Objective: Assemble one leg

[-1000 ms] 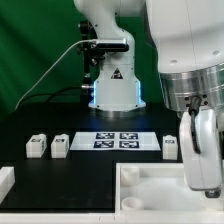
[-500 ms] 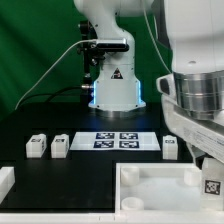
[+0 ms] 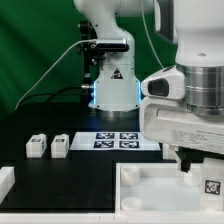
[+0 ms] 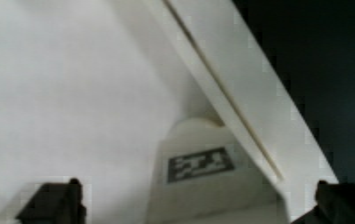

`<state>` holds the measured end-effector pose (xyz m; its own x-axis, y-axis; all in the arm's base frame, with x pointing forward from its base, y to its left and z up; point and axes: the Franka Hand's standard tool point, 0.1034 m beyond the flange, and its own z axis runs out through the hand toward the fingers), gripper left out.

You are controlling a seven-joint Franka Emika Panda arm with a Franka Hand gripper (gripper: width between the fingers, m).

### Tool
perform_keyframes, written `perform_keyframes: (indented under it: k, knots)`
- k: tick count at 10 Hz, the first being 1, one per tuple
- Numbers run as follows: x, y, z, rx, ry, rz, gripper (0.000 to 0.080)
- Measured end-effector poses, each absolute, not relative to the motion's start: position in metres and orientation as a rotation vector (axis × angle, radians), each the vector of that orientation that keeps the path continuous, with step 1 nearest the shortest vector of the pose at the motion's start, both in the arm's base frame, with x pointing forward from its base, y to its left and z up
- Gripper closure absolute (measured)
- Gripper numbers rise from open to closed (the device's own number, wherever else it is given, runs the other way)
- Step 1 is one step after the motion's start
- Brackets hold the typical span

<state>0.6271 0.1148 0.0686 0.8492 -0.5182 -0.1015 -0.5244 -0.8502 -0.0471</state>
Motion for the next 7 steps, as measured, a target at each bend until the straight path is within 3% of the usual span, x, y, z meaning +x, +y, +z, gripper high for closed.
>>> perform_keyframes:
  k: [1, 2, 4, 7]
  knots:
    - [0.627, 0.1153, 0.0687, -2.948, 0.835, 0.132, 0.0271]
    - [0.627, 0.1154, 0.0686, -2.942, 0.855, 0.133, 0.0271]
    - [0.6267, 0.117, 0.0686, -2.87, 1.08, 0.144, 0.0509]
    - [0.6263, 0.1204, 0.0687, -2.708, 1.439, 0.167, 0.0508]
